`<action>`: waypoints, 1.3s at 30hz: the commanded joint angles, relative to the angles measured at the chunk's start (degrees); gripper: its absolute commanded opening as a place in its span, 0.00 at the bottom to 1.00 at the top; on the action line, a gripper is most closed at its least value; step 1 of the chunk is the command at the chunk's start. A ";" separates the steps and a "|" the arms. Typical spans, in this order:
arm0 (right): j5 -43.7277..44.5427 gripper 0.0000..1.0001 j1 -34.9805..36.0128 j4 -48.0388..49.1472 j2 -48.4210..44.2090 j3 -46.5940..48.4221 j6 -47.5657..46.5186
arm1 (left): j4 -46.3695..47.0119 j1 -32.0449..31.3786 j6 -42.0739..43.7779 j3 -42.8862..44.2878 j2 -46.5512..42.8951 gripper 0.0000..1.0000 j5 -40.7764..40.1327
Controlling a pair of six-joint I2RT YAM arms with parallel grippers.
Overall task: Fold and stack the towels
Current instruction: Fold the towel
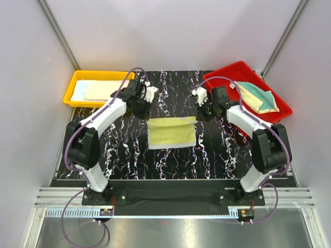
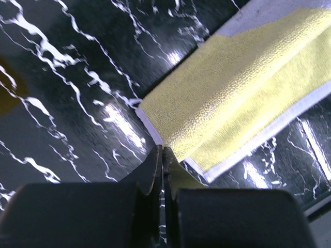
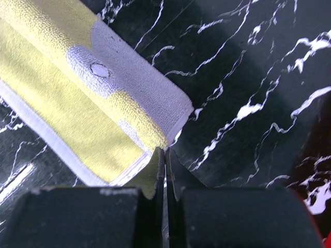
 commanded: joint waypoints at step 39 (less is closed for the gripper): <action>3.06 0.20 8.21 -11.31 -4.40 -7.89 12.61 | 1.73 -8.82 -8.92 -23.23 -12.90 0.10 0.88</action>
